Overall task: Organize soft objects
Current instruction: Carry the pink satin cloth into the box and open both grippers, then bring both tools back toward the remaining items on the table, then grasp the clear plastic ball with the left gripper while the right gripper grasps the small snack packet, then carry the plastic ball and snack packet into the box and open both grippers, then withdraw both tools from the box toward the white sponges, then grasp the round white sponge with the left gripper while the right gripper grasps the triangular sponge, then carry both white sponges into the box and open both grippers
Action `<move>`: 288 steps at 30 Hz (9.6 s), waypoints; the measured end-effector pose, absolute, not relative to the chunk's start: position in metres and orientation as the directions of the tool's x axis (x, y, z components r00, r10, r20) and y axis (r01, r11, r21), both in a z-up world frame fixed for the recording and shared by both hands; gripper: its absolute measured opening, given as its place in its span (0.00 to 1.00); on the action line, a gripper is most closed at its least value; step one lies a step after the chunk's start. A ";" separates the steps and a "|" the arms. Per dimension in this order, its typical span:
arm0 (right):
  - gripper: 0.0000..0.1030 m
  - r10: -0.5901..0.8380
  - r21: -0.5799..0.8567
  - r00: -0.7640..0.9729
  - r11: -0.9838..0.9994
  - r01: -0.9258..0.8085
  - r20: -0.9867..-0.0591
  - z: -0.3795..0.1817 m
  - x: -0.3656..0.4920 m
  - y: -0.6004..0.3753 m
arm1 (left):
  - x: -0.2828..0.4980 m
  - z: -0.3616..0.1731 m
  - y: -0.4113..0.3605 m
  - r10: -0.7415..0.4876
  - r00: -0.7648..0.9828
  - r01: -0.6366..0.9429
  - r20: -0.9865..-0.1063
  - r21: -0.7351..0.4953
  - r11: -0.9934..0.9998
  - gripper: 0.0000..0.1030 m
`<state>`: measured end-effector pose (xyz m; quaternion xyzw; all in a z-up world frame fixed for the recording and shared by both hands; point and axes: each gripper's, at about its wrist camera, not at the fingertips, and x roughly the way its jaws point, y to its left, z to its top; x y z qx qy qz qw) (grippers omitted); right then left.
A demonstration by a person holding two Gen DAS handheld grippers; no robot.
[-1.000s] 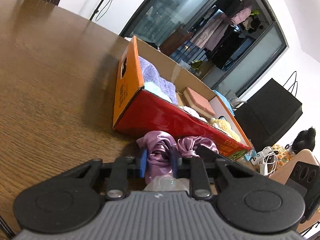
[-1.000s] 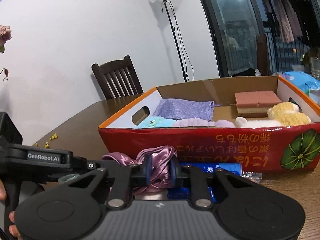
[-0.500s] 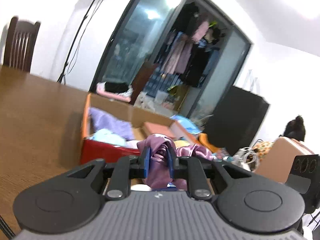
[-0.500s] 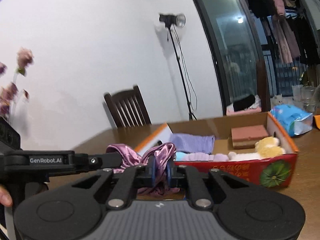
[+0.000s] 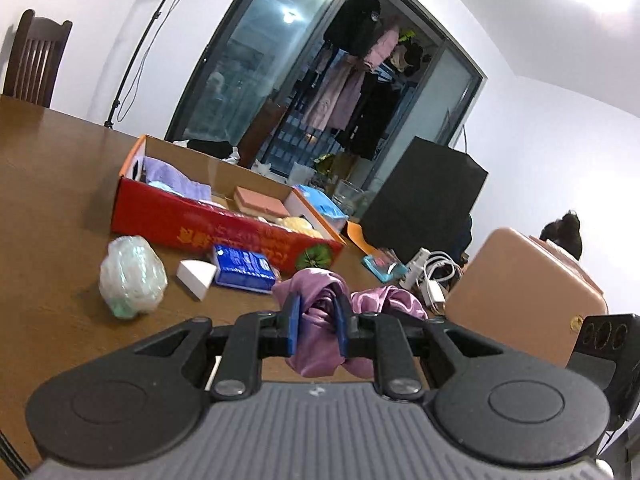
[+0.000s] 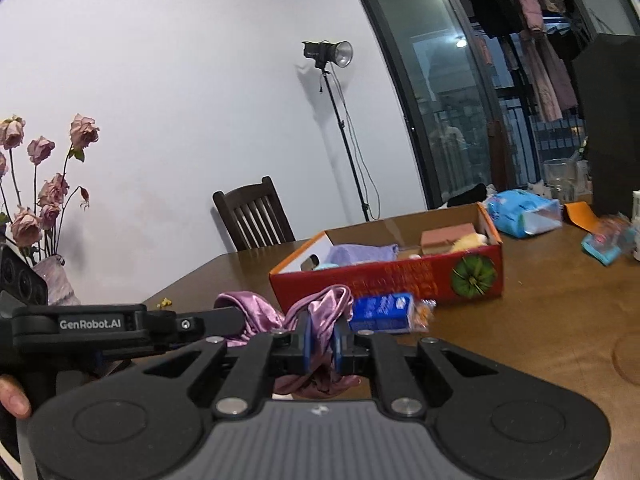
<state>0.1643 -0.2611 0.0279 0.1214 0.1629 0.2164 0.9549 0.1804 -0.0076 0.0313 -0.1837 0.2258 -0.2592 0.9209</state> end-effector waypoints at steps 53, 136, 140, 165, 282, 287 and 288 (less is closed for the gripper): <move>0.53 0.304 0.196 0.861 0.950 -0.242 -0.407 0.085 0.427 -0.283 | 0.423 0.080 -0.036 -0.465 0.735 0.325 -0.493 -0.345 0.880 0.60; 0.10 0.300 0.198 0.806 0.953 -0.229 -0.510 -0.019 0.329 -0.261 | 0.278 -0.029 0.057 -0.285 0.800 0.132 -0.528 -0.308 0.942 0.46; 0.10 0.322 0.260 0.814 0.941 -0.218 -0.484 -0.014 0.285 -0.280 | 0.252 -0.025 0.062 -0.257 0.807 0.110 -0.531 -0.293 0.950 0.46; 0.10 0.493 0.253 0.756 0.870 -0.423 -0.431 0.063 0.463 -0.200 | 0.484 0.051 0.018 -0.283 0.795 0.187 -0.537 -0.227 0.956 0.50; 0.18 0.415 0.185 0.792 0.910 -0.372 -0.448 0.000 0.236 -0.187 | 0.180 -0.014 0.037 -0.305 0.804 0.177 -0.511 -0.284 0.942 0.54; 0.18 0.389 0.172 0.830 0.921 -0.349 -0.399 0.014 0.186 -0.213 | 0.146 -0.002 0.020 -0.353 0.812 0.241 -0.466 -0.283 0.928 0.54; 0.18 0.383 0.167 0.838 0.924 -0.345 -0.389 0.017 0.176 -0.218 | 0.137 0.002 0.017 -0.360 0.818 0.253 -0.450 -0.281 0.926 0.54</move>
